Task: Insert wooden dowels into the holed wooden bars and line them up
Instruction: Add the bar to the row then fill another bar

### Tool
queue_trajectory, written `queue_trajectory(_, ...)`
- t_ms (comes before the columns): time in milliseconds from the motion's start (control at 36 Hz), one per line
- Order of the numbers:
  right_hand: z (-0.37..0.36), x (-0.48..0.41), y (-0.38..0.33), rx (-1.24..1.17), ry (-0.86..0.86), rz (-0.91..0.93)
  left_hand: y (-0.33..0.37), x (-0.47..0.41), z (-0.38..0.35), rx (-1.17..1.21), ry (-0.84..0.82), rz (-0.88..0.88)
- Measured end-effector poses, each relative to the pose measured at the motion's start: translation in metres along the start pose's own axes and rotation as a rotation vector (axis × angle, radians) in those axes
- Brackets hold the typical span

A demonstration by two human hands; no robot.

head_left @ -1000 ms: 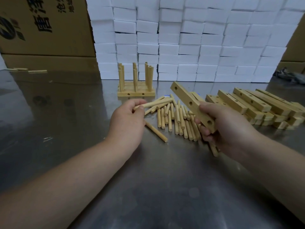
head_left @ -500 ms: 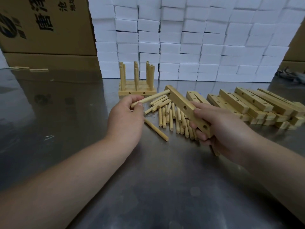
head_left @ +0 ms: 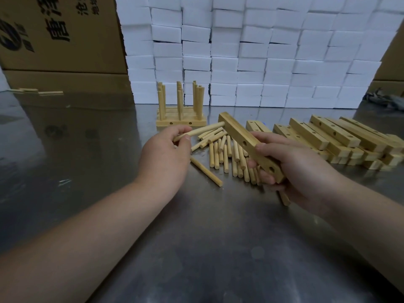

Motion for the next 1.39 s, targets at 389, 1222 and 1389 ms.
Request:
queue_trajectory(389,-0.006,0.003,0.004,-0.029,-0.065,-0.047,0.025,-0.001,0.003,-0.273,-0.075,-0.237)
queue_trajectory(1222,-0.014,0.006,0.003,0.027,-0.124,-0.003,-0.002,0.002,-0.007,0.010,-0.180,0.067)
queue_trajectory(1389,0.004,0.001,0.002,-0.085,0.132,0.028,-0.015,-0.004,-0.005,0.083,-0.111,0.209)
Point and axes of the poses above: each hand's wrist, its own x-axis away from the middle knuckle, its own z-axis out of the back of the hand, y = z × x, the point moved 9 cm from there along -x, towards the middle knuckle, and after that the axes turned 9 degrees about -z, right-handed, at the moved point
